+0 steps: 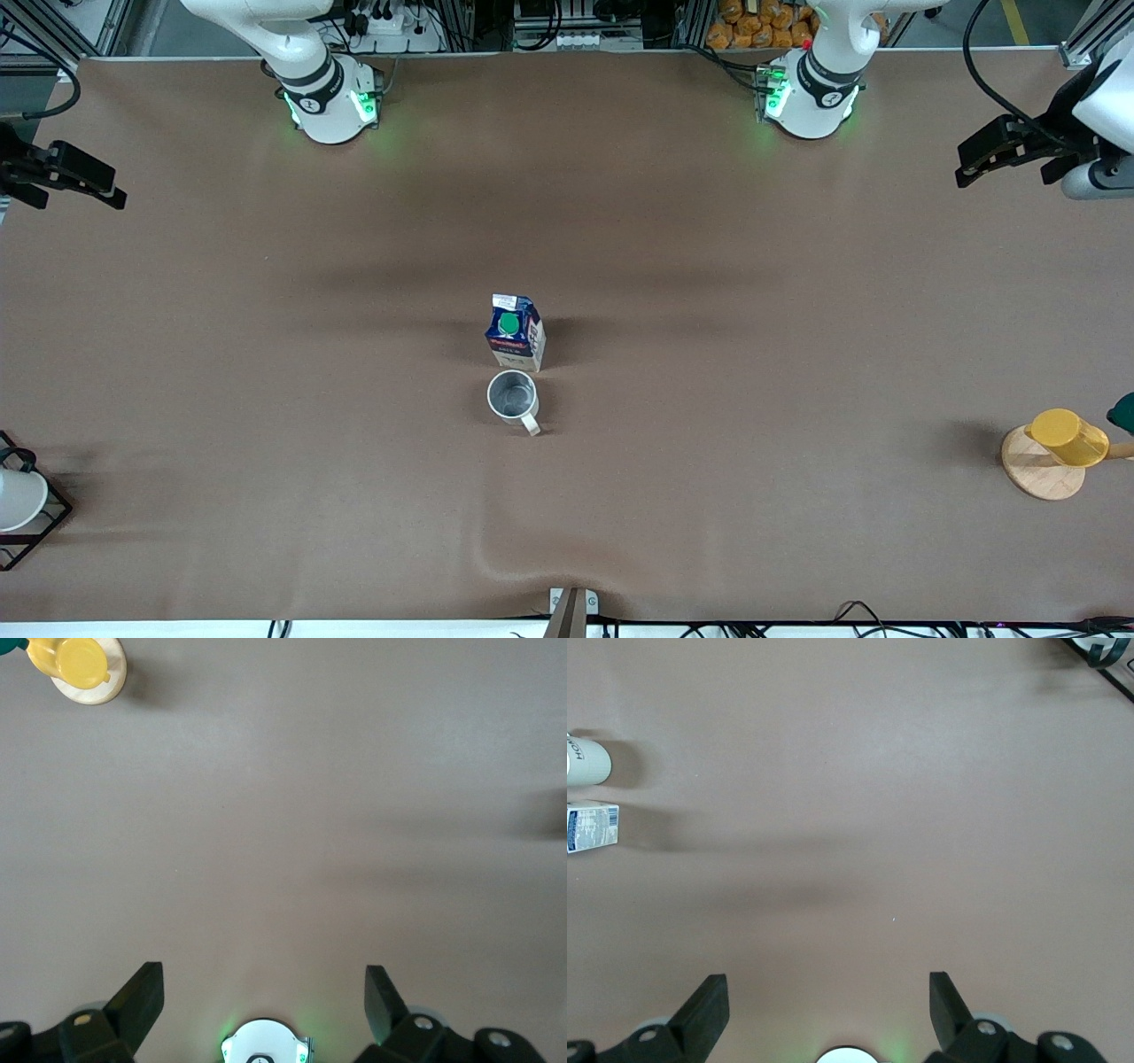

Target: Place milk next to cup

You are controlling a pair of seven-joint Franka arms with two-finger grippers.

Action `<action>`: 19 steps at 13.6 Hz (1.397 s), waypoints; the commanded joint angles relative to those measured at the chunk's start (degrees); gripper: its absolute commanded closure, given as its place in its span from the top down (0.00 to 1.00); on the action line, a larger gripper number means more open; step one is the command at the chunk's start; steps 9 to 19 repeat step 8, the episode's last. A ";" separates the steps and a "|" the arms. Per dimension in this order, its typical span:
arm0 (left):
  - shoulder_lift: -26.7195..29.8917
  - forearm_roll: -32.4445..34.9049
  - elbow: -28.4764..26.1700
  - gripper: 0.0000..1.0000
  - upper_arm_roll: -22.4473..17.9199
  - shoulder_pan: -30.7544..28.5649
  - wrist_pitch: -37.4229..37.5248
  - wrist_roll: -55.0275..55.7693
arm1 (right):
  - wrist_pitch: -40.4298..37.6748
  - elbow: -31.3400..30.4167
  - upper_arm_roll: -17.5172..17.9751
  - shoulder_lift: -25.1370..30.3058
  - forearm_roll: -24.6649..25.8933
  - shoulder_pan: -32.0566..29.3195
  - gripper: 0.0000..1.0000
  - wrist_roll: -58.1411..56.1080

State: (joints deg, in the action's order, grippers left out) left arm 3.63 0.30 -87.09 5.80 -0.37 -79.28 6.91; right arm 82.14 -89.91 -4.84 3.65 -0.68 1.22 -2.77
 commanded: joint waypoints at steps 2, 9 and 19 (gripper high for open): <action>5.95 -1.18 -9.84 1.00 0.18 -0.59 -8.34 -1.02 | 0.48 -1.58 0.27 1.97 1.04 -0.34 1.00 -1.54; 3.84 -0.22 -7.22 1.00 0.18 0.02 -8.35 -1.73 | 0.48 -1.67 0.27 1.97 1.04 -0.34 1.00 -1.45; 3.84 -0.22 -7.22 1.00 0.18 0.02 -8.35 -1.73 | 0.48 -1.67 0.27 1.97 1.04 -0.34 1.00 -1.45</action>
